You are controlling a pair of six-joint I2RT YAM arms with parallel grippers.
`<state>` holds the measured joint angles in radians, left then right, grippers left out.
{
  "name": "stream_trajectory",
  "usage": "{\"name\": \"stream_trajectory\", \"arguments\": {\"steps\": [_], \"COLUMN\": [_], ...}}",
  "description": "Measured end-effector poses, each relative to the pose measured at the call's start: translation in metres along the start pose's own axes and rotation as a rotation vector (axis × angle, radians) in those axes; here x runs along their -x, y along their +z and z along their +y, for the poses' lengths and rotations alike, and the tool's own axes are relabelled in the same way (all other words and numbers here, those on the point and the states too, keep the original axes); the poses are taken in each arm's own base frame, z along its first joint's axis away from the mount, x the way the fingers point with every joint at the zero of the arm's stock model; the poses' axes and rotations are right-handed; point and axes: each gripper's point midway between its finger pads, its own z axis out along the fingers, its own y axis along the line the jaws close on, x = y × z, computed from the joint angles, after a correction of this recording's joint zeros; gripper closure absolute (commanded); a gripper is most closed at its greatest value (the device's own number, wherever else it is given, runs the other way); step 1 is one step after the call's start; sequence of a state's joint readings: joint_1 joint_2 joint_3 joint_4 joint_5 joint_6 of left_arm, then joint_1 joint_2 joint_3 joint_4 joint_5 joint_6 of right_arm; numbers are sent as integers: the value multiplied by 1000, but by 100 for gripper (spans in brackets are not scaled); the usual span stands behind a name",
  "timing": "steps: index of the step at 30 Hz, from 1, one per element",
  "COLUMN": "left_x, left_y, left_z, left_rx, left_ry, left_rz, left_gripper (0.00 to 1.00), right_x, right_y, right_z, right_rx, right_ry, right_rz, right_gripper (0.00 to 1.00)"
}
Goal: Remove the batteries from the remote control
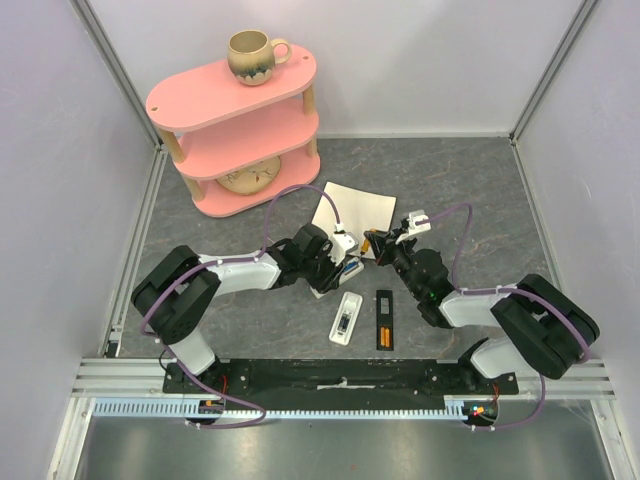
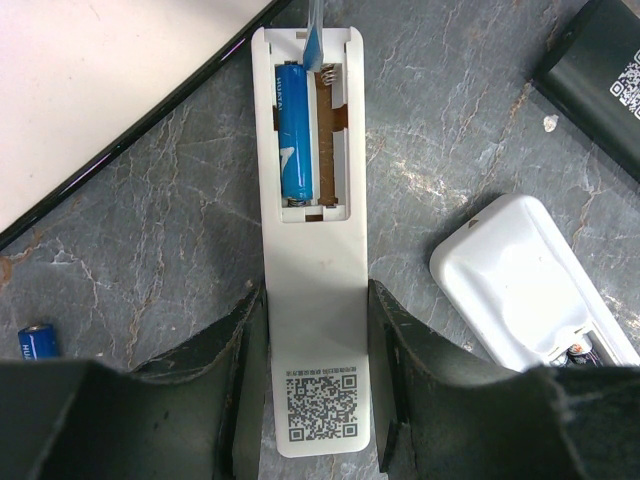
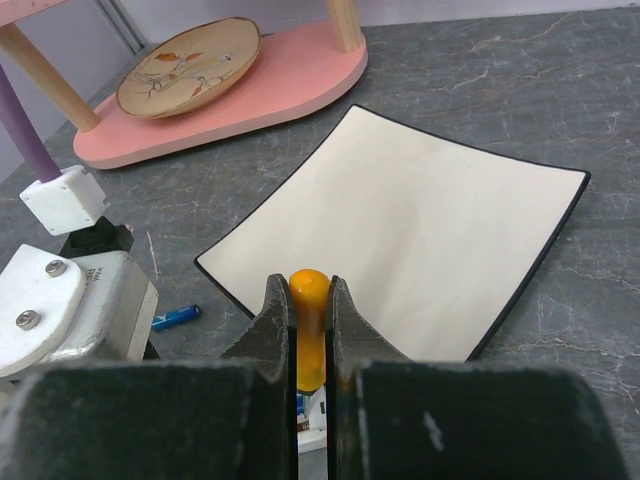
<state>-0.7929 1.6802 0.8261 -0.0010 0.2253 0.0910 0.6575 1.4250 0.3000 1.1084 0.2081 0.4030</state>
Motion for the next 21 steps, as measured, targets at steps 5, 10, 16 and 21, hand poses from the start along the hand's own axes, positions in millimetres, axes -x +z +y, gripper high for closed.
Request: {"name": "stream_trajectory", "arguments": {"steps": [5, 10, 16, 21], "left_x": [0, 1, 2, 2], "left_y": [0, 1, 1, 2], "left_z": [0, -1, -1, -1], "left_rx": [-2, -5, -6, -9], "left_ry": [0, -1, 0, 0], "left_rz": [2, 2, 1, 0], "left_gripper": [98, 98, 98, 98], "right_x": [5, 10, 10, 3], "right_y": [0, -1, 2, 4], "right_z": [0, 0, 0, -2], "right_rx": [-6, -6, -9, -15], "right_ry": [-8, -10, -12, -16], "right_rz": [-11, -23, -19, 0], "right_gripper": [100, 100, 100, 100]}}
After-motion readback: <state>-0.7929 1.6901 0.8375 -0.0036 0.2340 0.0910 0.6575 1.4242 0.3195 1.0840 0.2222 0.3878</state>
